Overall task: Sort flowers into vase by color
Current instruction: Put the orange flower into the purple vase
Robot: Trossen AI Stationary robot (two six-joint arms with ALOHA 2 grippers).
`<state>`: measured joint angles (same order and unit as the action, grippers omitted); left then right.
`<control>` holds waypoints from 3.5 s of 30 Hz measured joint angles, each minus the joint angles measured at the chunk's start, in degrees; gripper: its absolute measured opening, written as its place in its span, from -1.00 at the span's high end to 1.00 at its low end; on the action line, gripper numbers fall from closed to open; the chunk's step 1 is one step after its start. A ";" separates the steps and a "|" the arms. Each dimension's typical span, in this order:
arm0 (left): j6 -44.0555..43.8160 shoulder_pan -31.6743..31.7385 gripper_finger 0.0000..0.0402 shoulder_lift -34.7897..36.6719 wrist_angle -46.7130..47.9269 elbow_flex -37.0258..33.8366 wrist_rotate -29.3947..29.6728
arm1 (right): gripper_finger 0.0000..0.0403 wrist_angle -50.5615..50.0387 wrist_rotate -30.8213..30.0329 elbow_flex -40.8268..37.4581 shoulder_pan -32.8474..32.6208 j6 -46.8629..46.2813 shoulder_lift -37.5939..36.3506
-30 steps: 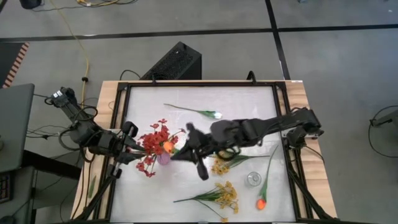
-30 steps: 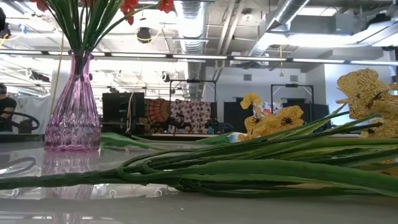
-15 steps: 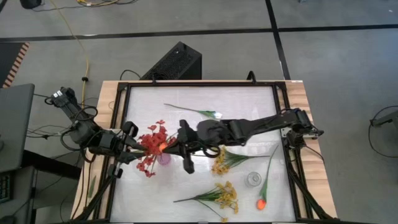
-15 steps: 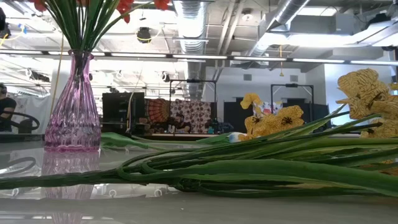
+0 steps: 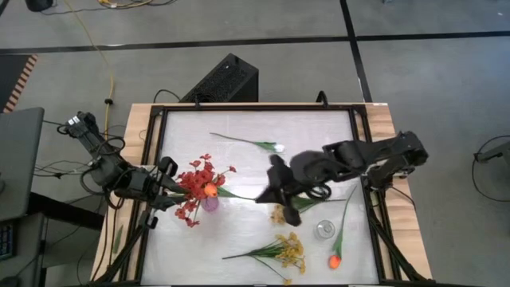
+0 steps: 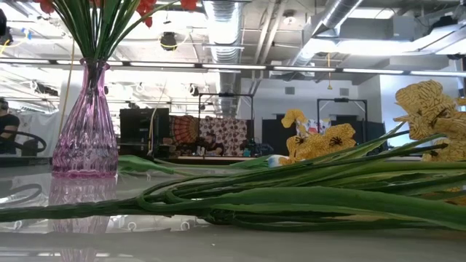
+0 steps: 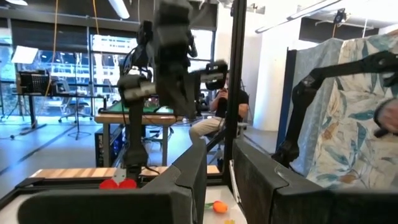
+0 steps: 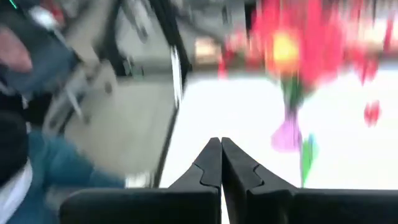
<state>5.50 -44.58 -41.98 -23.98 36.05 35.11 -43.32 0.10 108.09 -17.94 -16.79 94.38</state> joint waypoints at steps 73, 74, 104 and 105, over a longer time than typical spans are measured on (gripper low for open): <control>-5.71 0.00 0.67 -0.02 3.95 0.00 2.84 | 0.06 -24.03 8.85 -61.55 -25.81 2.95 -12.10; -5.76 -0.01 0.67 -0.02 3.95 0.00 2.84 | -0.01 -25.03 8.85 -61.55 -26.23 2.27 -12.87; -3.82 0.00 0.67 -0.02 4.04 0.00 6.27 | -0.19 -6.70 -2.21 -63.49 -35.00 5.54 -3.50; -3.82 0.00 0.67 -0.02 4.05 0.00 6.27 | -0.17 -5.75 -1.94 -63.60 -34.77 5.75 -3.07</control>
<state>1.68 -44.58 -42.00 -19.93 36.05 41.39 -49.07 -1.84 44.49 -52.71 -11.04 91.31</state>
